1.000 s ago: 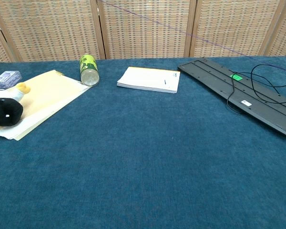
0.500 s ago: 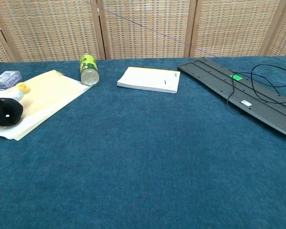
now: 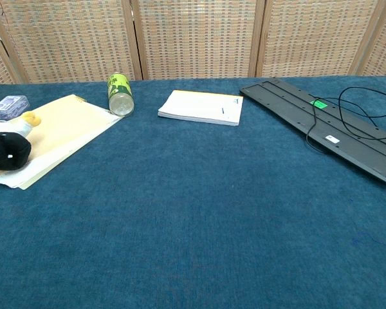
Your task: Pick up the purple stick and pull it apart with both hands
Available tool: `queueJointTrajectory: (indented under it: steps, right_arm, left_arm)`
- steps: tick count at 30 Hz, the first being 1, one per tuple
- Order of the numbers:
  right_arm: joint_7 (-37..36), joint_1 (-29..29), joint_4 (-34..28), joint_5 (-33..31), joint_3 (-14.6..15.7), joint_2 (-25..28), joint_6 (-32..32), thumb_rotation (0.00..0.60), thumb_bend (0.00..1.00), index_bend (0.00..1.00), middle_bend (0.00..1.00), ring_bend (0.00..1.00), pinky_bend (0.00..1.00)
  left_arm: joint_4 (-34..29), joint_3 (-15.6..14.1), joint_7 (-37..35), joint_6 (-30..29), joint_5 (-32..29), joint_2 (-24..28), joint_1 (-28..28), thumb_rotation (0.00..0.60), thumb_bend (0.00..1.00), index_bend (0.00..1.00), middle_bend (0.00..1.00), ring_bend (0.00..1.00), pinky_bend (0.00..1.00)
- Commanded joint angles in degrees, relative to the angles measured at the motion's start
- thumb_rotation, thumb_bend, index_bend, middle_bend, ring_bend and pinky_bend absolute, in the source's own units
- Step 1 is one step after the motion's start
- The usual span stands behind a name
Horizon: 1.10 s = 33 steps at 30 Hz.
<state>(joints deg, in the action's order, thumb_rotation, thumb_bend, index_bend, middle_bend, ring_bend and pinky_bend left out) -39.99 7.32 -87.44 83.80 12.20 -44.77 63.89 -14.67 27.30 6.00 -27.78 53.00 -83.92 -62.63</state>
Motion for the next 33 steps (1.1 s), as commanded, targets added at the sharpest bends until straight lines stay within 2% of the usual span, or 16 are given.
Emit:
queueJointTrajectory:
  steps: [1, 8, 16, 23, 33]
  right_arm:
    - [0.2, -0.1, 0.0, 0.1, -0.2, 0.0, 0.4, 0.600, 0.64, 0.76, 0.17, 0.00, 0.00]
    - [0.0, -1.4, -1.7, 1.5, -2.1, 1.2, 3.2, 0.600, 0.64, 0.76, 0.17, 0.00, 0.00]
    - [2.1, -7.5, -6.2, 2.7, -7.2, 3.9, 4.0, 0.600, 0.63, 0.76, 0.17, 0.00, 0.00]
    - [5.5, -16.3, -10.7, 0.7, -12.5, 4.9, -2.3, 0.600, 0.62, 0.76, 0.17, 0.00, 0.00]
    - [13.2, -30.6, -11.5, -9.4, -21.0, -0.9, -15.4, 0.600, 0.62, 0.76, 0.17, 0.00, 0.00]
  left_arm:
    - [-0.5, 0.0, -0.4, -0.2, 0.2, 0.1, 0.2, 0.600, 0.58, 0.71, 0.00, 0.00, 0.00]
    - [-3.7, -0.8, -3.4, -1.6, 1.9, 1.0, 0.7, 0.600, 0.58, 0.71, 0.00, 0.00, 0.00]
    - [-14.3, -3.8, -11.1, -7.9, 8.4, 4.7, 3.4, 0.600, 0.58, 0.71, 0.00, 0.00, 0.00]
    - [-25.5, -6.9, -16.5, -14.8, 14.4, 9.1, 7.8, 0.600, 0.58, 0.71, 0.00, 0.00, 0.00]
    - [-48.5, -10.3, -21.0, -23.2, 19.6, 16.6, 15.1, 0.600, 0.58, 0.70, 0.00, 0.00, 0.00]
